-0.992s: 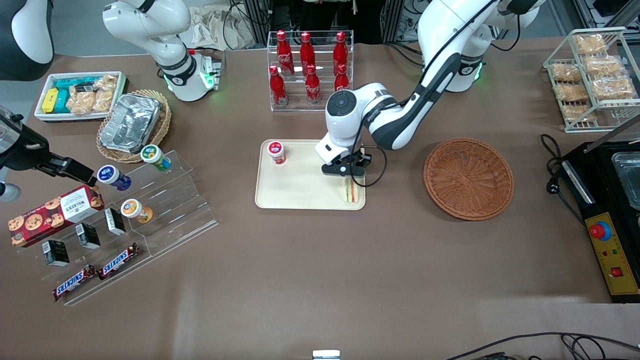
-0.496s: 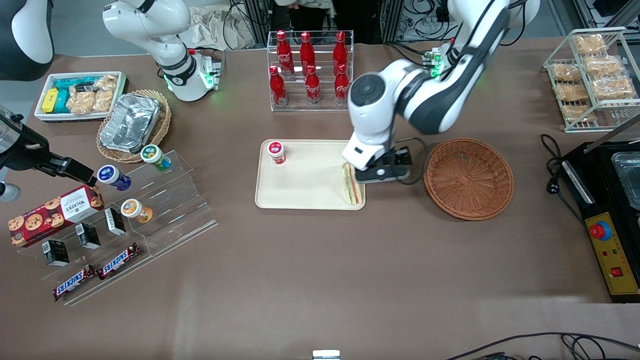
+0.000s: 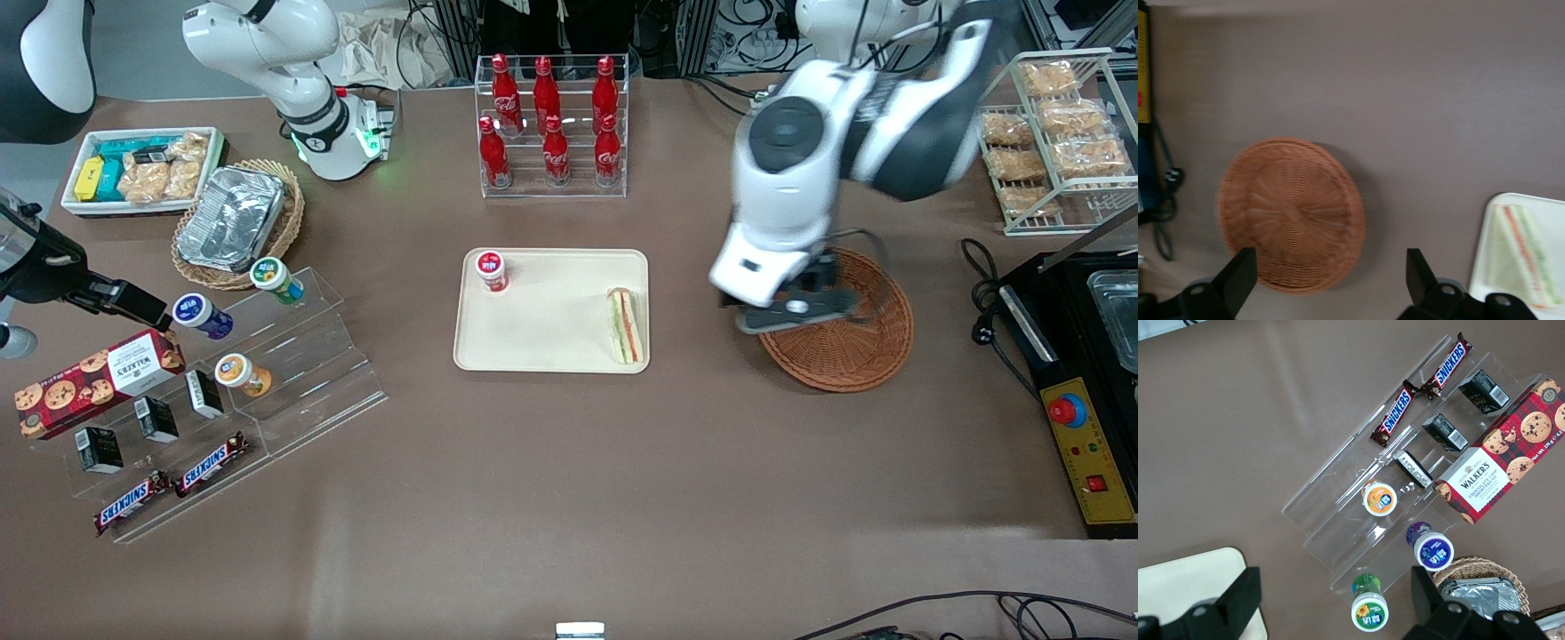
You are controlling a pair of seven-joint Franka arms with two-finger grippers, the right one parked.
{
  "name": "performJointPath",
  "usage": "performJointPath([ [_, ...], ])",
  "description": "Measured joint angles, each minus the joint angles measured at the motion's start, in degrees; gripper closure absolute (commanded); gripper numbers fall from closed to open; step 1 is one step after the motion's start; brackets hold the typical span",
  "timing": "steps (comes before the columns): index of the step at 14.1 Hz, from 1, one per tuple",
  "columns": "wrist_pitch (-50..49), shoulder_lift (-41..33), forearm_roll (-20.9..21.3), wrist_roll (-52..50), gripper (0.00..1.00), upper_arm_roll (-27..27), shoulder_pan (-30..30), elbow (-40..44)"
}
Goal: Place sandwich from basket to tray
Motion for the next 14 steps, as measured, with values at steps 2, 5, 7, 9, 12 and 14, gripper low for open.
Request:
performJointPath([
  [2, -1.9, -1.7, -1.7, 7.4, 0.01, 0.1, 4.7, 0.0],
  [5, -5.0, -4.6, -6.0, 20.6, 0.01, 3.0, 9.6, 0.0],
  [7, -5.5, -6.7, -11.2, 30.7, 0.01, 10.6, 9.7, 0.0],
  [9, -6.6, -8.6, -15.4, 39.3, 0.01, 19.0, 8.5, 0.0],
  [12, -9.8, -11.6, -20.0, 43.9, 0.01, 31.0, 1.3, -0.2],
  [14, -11.0, -13.9, -20.8, 44.0, 0.01, 35.5, -3.5, -0.4],
])
